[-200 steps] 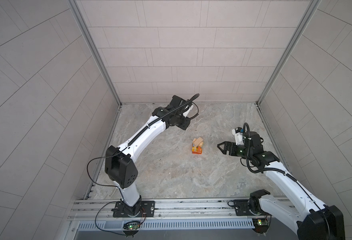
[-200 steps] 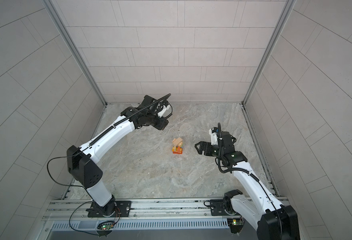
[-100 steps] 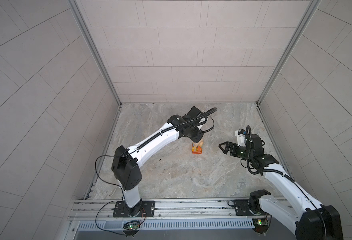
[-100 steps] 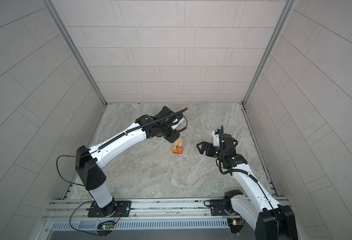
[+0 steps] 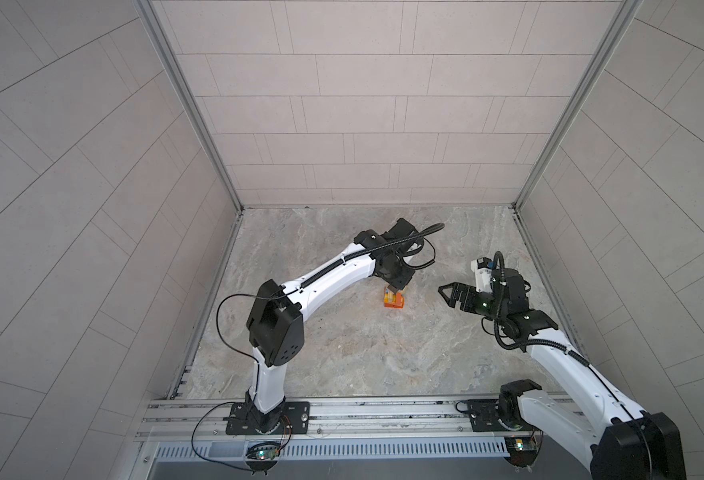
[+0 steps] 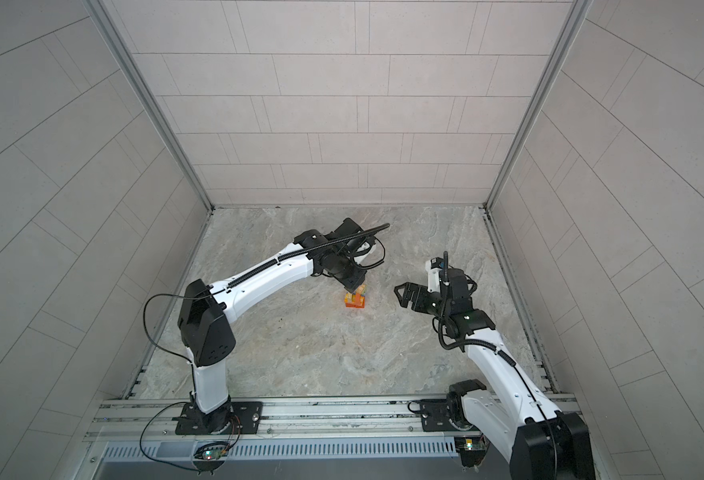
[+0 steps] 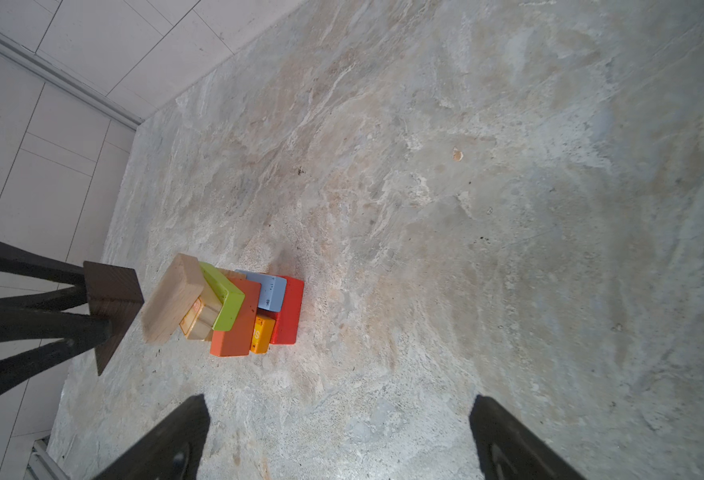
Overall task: Build the wood block tower
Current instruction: 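Lift the dark brown block with the left gripper and carry it over the stack, then lower the dark brown block onto the stack top and open the left gripper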
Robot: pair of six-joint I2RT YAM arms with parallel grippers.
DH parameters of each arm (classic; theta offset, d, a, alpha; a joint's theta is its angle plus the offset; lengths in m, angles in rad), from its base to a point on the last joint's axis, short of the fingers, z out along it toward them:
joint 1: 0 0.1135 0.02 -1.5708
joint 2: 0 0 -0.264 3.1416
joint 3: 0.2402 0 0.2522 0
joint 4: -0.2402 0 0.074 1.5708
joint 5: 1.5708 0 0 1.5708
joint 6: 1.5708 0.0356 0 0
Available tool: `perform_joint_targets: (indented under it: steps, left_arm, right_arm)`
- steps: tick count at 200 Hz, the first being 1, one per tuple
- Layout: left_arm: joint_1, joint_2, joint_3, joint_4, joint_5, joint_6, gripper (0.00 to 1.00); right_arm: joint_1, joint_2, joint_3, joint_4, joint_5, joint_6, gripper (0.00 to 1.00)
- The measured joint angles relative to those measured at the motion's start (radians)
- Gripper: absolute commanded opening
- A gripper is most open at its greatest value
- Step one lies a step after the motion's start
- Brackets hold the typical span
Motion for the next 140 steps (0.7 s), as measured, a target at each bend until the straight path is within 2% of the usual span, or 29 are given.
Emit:
perform_joint_targets:
  steps: [82,140]
  left_arm:
    - [0.000,0.076,0.118,-0.069,-0.020,0.006,0.32]
    - [0.002,0.094,0.128,-0.104,-0.023,0.008,0.31]
  right_arm:
    - [-0.003,0.000,-0.001,0.008,-0.002,0.000,0.99]
    - [-0.003,0.000,-0.001,0.014,-0.005,0.000,0.99]
